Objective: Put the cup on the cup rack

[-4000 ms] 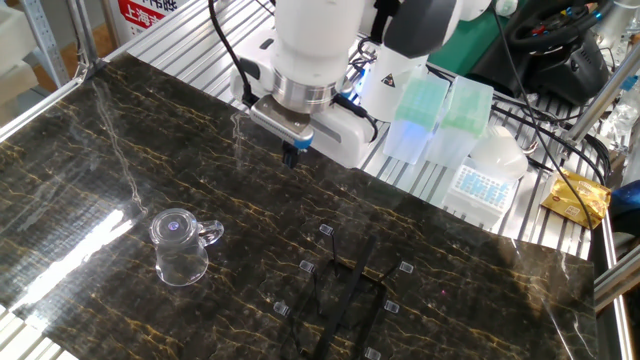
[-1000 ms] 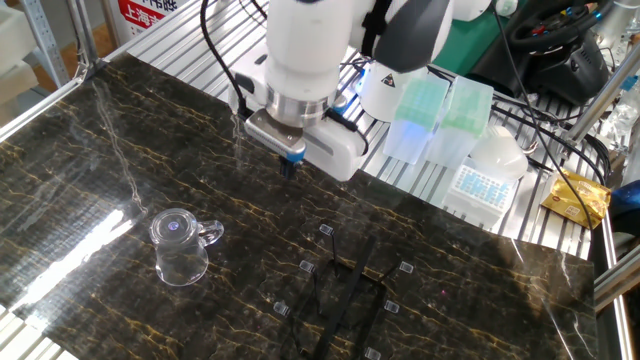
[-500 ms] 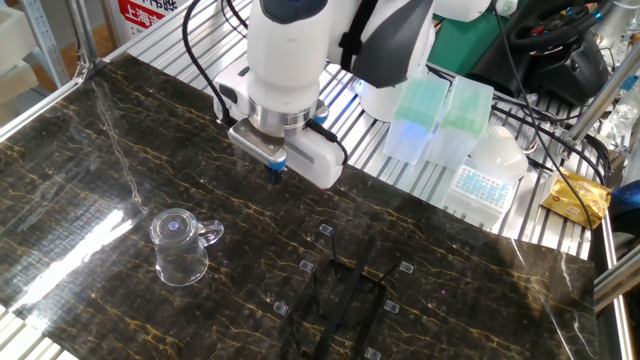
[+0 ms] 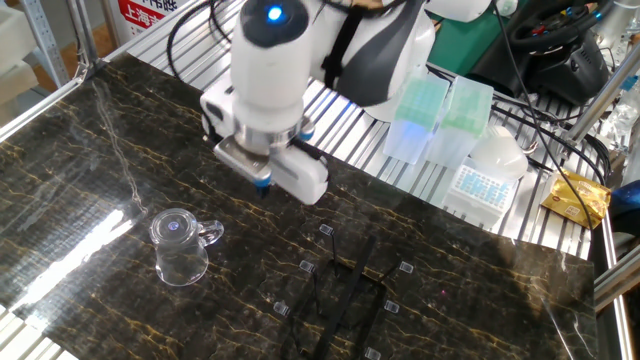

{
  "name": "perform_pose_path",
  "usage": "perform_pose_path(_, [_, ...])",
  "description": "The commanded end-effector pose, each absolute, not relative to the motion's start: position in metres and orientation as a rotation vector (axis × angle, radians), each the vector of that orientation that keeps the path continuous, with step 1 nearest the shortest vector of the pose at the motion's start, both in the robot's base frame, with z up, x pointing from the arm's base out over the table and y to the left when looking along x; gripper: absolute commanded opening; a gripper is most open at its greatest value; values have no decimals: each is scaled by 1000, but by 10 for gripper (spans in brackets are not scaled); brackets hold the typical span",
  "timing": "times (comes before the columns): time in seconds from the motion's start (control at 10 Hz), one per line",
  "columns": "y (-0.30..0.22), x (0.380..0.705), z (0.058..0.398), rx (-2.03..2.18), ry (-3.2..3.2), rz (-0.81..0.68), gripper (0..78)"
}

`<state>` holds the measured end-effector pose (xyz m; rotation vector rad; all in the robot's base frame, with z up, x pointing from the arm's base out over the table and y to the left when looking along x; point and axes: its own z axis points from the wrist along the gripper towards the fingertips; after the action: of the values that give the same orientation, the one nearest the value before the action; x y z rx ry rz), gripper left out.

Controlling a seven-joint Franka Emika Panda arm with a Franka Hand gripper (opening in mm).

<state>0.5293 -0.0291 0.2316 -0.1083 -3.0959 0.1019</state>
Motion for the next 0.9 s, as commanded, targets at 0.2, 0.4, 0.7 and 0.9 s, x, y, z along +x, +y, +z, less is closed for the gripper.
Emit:
perform_pose_path(0.2, [-39,544,197,-162,-3099,88,0])
perform_pose_path(0.4, [-49,547,192,-147,-3089,59,0])
perform_pose_path(0.7, [-51,549,193,-195,-3081,56,0])
perform_pose_path(0.9, [-53,549,193,-228,-3079,63,0])
